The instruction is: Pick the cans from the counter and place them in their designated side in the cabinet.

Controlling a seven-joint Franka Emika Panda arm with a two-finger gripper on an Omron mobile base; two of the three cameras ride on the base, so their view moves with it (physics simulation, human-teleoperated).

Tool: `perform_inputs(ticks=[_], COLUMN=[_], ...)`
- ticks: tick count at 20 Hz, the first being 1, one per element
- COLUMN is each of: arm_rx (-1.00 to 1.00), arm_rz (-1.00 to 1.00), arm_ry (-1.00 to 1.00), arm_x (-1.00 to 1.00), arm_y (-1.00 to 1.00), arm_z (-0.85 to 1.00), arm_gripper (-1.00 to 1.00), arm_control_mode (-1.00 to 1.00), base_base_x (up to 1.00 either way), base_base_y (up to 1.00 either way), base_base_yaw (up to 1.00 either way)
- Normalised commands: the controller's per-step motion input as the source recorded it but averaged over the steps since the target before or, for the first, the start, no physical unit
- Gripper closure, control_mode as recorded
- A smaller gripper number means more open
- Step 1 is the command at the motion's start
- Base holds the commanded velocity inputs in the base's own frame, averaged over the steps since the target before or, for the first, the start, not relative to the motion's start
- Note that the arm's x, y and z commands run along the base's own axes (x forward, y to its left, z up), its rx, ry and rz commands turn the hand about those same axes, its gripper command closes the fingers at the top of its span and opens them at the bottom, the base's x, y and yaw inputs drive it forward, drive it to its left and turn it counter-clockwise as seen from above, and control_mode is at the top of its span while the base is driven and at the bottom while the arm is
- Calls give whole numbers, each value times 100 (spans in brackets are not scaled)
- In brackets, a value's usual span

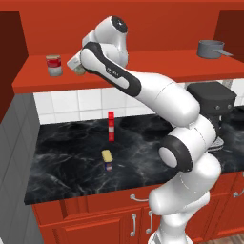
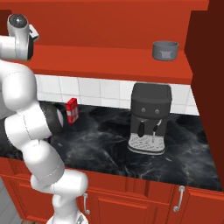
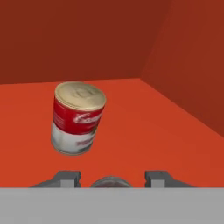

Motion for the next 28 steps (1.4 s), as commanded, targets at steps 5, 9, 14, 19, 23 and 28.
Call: perform_inputs(ticks=[5,9,14,19,23,28], arm_rx=[-4,-4,-4,-3,0,0], arm_rz=[0,0,1,1,2,2], arm_ry=[1,0,0,0,-1,-2], arm_x=[11,5,0,1,2,7], arm_y=[4,0,0,0,0,-2], arm_z=[-7,-10,-9,-7,-1,0], arm_gripper=[100,100,-100,-100,-100,-100], arm_control_mode=[-100,-100,-100,-100,-100,-100], base_base_x=[0,0,0,0,0,0], base_base_y=[0,0,0,0,0,0], base_base_yaw=[0,0,0,0,0,0])
